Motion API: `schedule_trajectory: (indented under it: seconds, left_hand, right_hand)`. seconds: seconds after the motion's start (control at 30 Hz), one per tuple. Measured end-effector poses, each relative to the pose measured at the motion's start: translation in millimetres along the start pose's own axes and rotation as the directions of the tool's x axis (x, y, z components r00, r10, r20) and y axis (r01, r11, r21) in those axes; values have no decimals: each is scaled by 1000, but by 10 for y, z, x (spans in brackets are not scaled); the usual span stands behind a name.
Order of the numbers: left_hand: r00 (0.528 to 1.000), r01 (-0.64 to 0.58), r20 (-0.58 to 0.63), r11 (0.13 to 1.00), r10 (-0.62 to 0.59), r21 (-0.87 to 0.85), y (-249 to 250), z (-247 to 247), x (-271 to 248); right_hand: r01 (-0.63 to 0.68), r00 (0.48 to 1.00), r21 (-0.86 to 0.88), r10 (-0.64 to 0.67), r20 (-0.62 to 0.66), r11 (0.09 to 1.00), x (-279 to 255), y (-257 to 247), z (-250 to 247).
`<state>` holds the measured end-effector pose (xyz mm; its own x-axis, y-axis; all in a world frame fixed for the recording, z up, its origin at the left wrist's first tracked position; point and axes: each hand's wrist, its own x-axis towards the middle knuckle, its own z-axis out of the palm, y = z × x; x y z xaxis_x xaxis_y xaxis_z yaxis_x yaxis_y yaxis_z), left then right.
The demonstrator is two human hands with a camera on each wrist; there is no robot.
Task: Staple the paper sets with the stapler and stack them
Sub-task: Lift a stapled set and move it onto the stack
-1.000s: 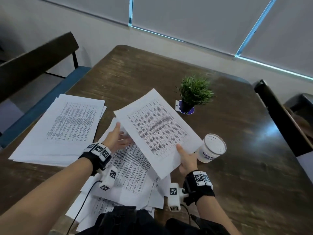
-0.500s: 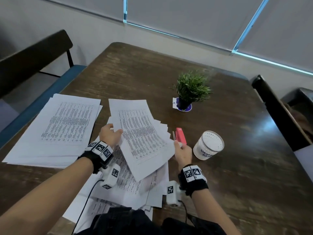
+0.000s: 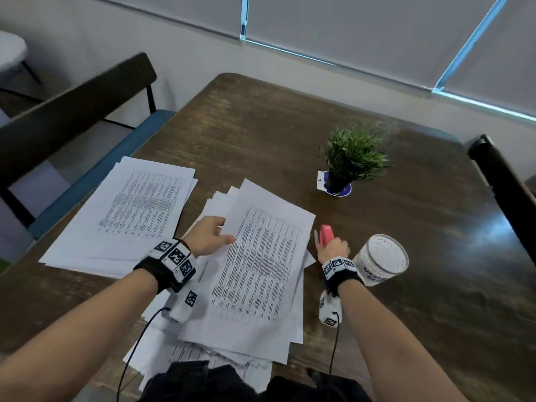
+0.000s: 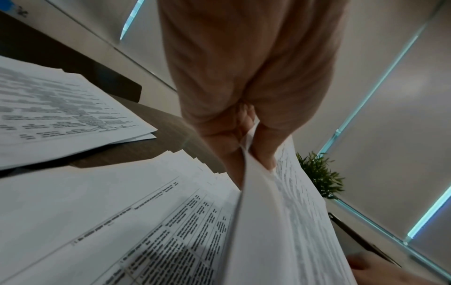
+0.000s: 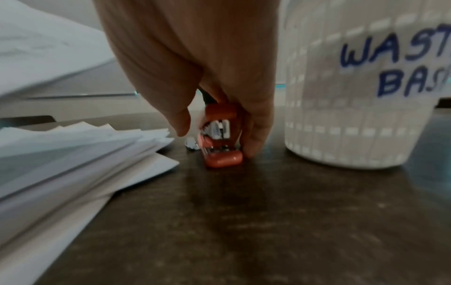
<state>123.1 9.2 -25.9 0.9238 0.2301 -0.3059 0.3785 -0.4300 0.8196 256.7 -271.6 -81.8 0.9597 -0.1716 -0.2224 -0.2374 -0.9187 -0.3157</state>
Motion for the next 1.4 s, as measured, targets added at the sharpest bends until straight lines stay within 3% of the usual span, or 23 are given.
schedule_trajectory:
  seconds: [0.13,0.23,0.3,0.37,0.47,0.57,0.67,0.8,0.93,1.1,1.4]
  left_hand:
    - [997,-24,72,995,17,95,32,52,-44]
    - [992,1,122,995,-14,103,47,83,-33]
    - [989,-3,150,993,-14,114,67,113,-31]
    - [985,-22,171,992,1,121,95,154,-31]
    - [977,-46,211,991,18,127,155,253,-23]
    - [966,-97,253,983,56,155,246,357,-22]
    - [955,-165,276,970,111,181,348,452,-38]
    - [945,-212,289,960,153,184,426,509,-58]
    - [942,-221,296,956,159,191,476,517,-107]
    - [935,-218,320,958,151,187,495,531,-135]
    - [936,-179,336,967,110,183,500,548,-157]
  right_hand:
    - [-41,999,-31,41,5,999,58,36,26]
    - [-115,992,227,122,-14,967,40,-14,-41]
    - [-97,987,445,145,-75,890,-34,-45,-178]
    - [27,982,655,102,-157,755,-139,-93,-373]
    - [232,968,870,-18,-249,436,-262,-239,-630]
    - [195,981,959,-60,-187,204,-414,-485,-851]
    - [164,982,981,-113,-152,107,-529,-670,-924]
    - [167,972,980,-184,-145,107,-590,-749,-821]
    - [141,972,988,-200,-127,57,-608,-795,-788]
    - [146,973,988,-188,-133,57,-612,-844,-794]
    - [117,987,983,-127,-100,140,-619,-897,-799]
